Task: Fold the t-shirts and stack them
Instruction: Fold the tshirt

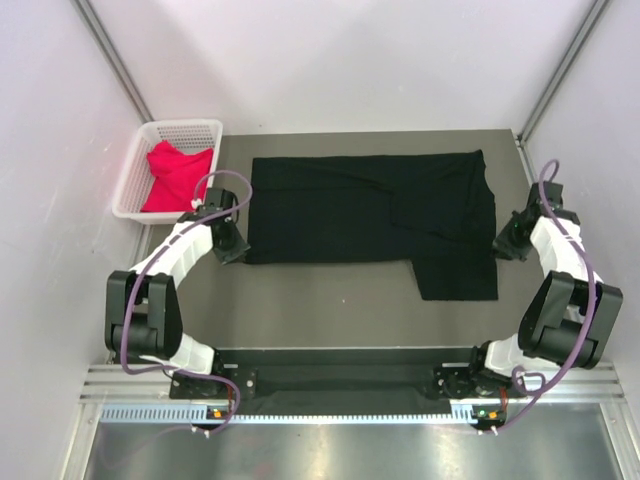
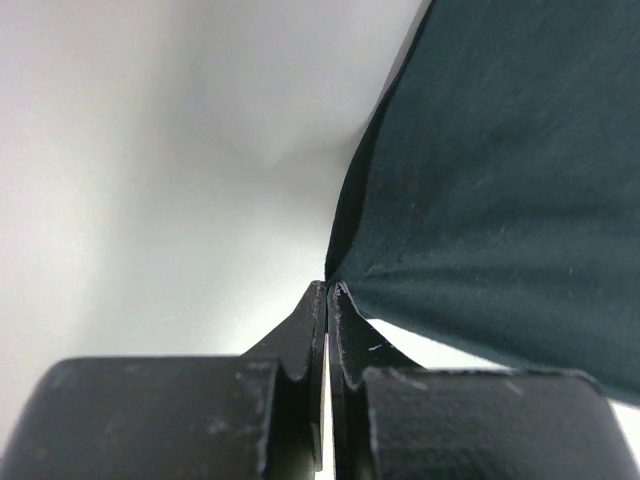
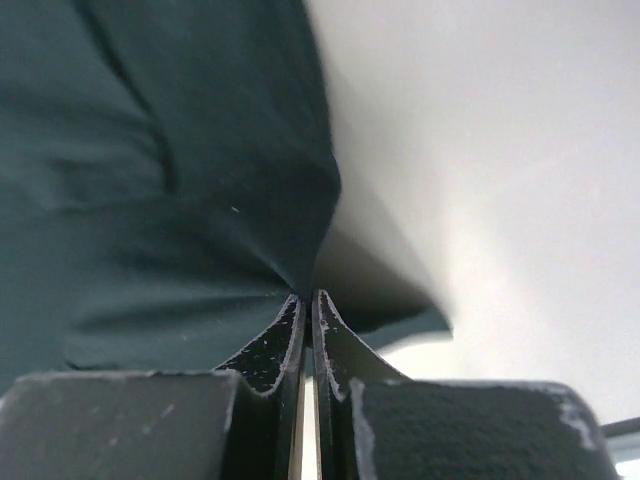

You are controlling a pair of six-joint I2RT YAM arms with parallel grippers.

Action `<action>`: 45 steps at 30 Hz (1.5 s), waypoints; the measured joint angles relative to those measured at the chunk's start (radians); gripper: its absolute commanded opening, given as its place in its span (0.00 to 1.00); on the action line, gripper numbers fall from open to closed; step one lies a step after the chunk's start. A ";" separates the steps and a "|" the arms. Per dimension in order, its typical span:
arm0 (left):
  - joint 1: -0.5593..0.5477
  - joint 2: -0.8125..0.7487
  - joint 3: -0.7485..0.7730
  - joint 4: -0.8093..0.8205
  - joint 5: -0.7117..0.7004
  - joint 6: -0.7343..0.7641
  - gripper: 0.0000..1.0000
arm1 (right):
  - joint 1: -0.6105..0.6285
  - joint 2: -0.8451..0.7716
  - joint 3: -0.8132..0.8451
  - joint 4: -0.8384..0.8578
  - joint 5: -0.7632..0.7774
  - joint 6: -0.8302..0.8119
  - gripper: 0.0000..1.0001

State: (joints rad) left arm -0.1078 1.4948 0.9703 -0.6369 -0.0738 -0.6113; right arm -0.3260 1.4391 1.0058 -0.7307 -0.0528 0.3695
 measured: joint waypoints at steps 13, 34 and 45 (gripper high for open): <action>0.011 0.244 0.364 -0.041 -0.058 0.023 0.00 | 0.000 0.200 0.321 0.004 -0.103 -0.002 0.00; 0.013 0.757 1.039 -0.208 -0.054 0.039 0.00 | 0.043 0.600 0.722 0.006 -0.200 -0.009 0.00; 0.019 0.822 1.132 -0.214 -0.066 0.037 0.00 | 0.062 0.700 0.842 0.005 -0.215 0.011 0.00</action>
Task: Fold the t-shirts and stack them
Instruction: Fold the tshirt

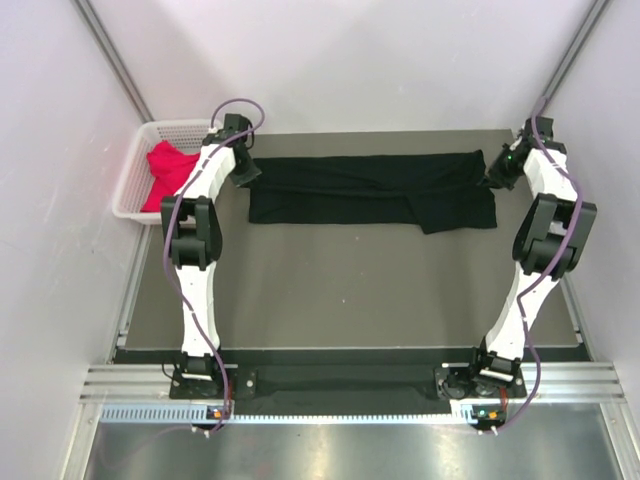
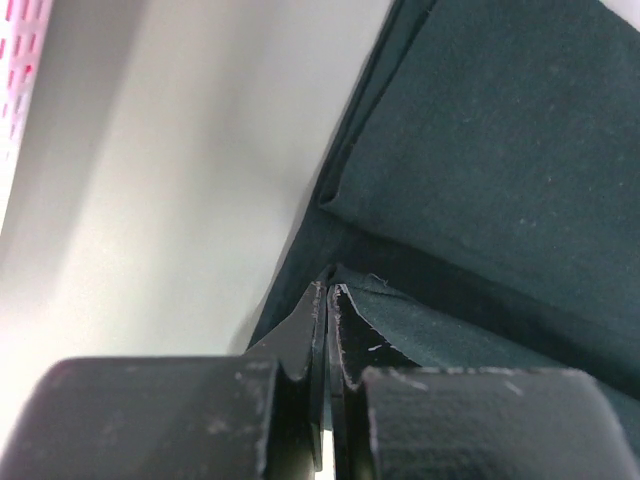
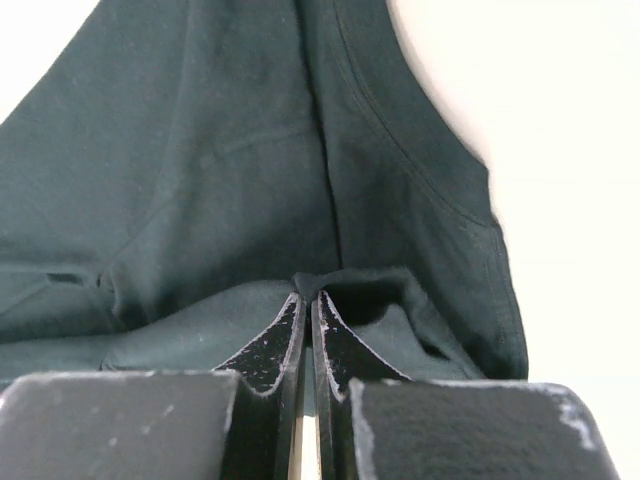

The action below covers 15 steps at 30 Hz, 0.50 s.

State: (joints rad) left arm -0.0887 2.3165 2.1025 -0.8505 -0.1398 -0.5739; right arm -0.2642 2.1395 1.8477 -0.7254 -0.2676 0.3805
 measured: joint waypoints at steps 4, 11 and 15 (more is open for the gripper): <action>0.005 0.015 0.017 0.001 -0.001 -0.005 0.00 | 0.000 0.018 0.033 -0.001 -0.003 0.008 0.00; 0.012 0.063 0.043 0.006 -0.003 -0.022 0.00 | 0.001 0.079 0.100 0.002 -0.021 0.030 0.00; 0.016 0.082 0.054 0.006 -0.002 -0.031 0.00 | 0.003 0.114 0.122 0.001 -0.030 0.042 0.00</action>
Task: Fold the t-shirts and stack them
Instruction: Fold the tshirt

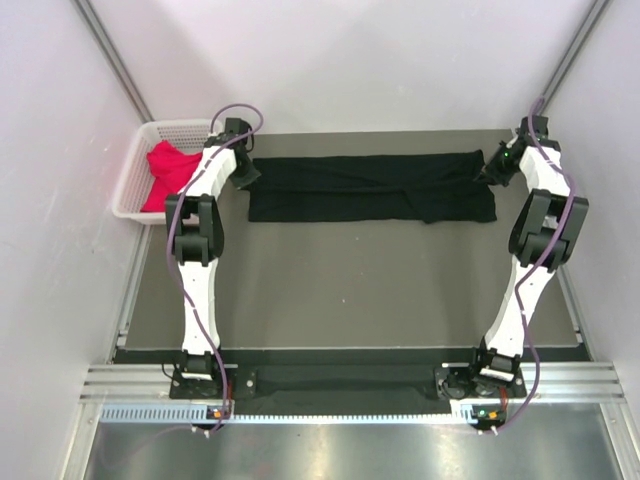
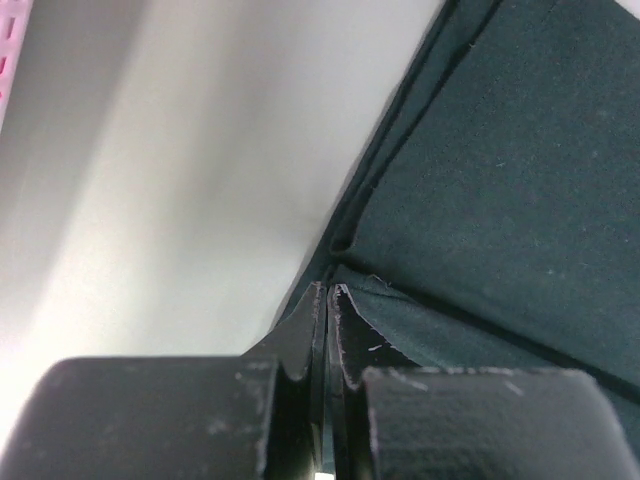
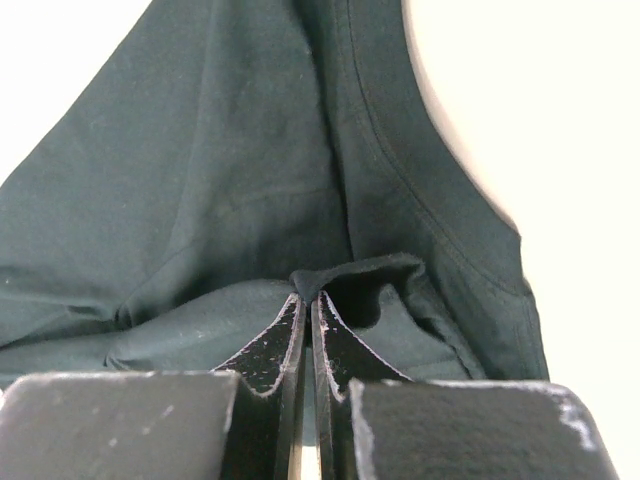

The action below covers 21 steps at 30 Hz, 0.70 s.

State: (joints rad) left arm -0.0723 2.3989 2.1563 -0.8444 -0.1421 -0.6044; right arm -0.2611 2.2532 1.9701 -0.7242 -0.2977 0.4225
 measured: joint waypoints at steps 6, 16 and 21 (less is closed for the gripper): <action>0.002 0.005 0.008 0.003 0.006 -0.003 0.00 | 0.004 0.033 0.018 0.001 -0.002 0.007 0.02; 0.005 0.051 0.038 0.009 0.014 -0.018 0.04 | 0.004 0.072 0.081 -0.001 -0.011 0.008 0.13; 0.007 0.054 0.061 0.006 0.008 -0.018 0.52 | 0.004 0.114 0.122 -0.001 -0.020 0.022 0.31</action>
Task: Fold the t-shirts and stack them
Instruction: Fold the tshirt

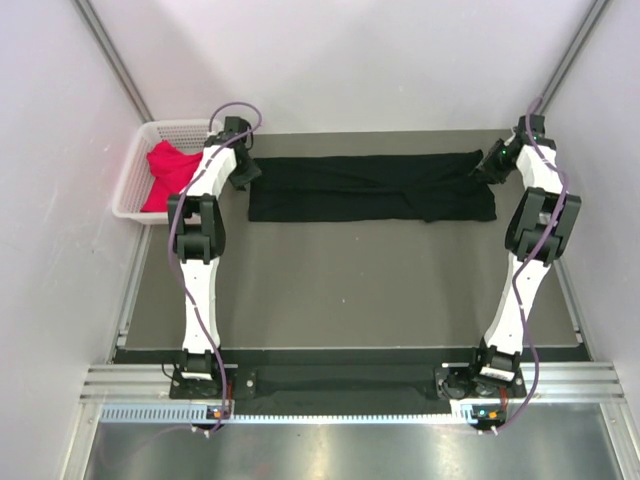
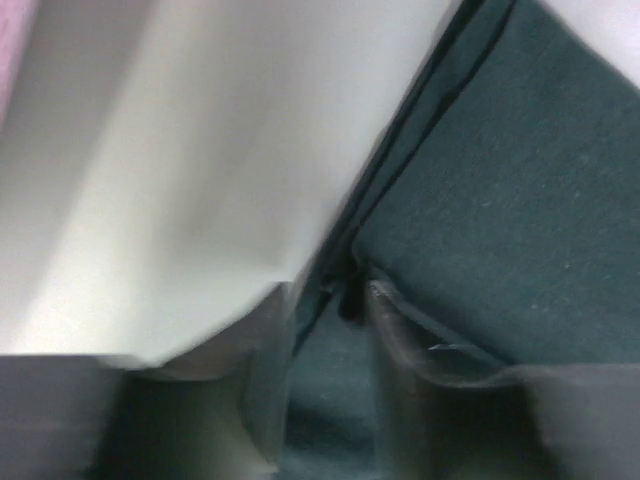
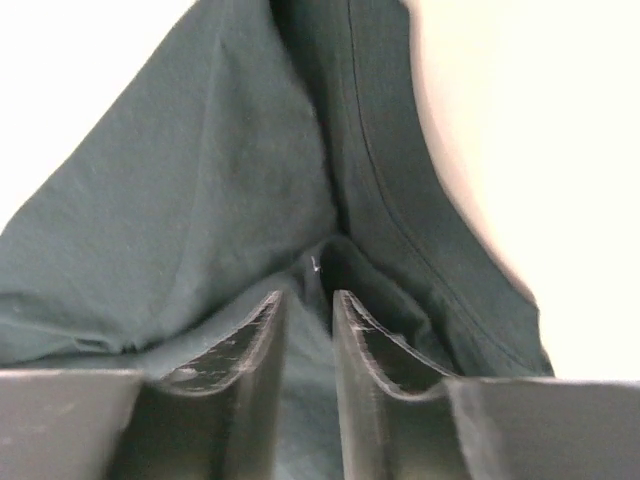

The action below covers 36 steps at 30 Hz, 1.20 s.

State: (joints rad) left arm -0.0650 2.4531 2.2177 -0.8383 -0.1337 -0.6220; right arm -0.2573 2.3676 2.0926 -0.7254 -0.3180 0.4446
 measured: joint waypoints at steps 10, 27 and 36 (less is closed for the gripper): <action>-0.001 -0.100 -0.030 0.042 -0.021 0.008 0.86 | -0.008 0.032 0.169 -0.020 -0.008 0.050 0.70; -0.109 -0.373 -0.544 0.197 0.198 0.070 0.46 | 0.079 -0.473 -0.499 -0.009 0.016 0.027 0.50; -0.088 -0.281 -0.520 0.180 0.169 0.084 0.34 | 0.166 -0.513 -0.832 0.193 -0.088 0.188 0.63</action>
State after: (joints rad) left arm -0.1528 2.1719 1.6978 -0.6582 0.0357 -0.5377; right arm -0.0914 1.8549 1.2610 -0.5323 -0.4061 0.6327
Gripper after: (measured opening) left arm 0.352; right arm 0.619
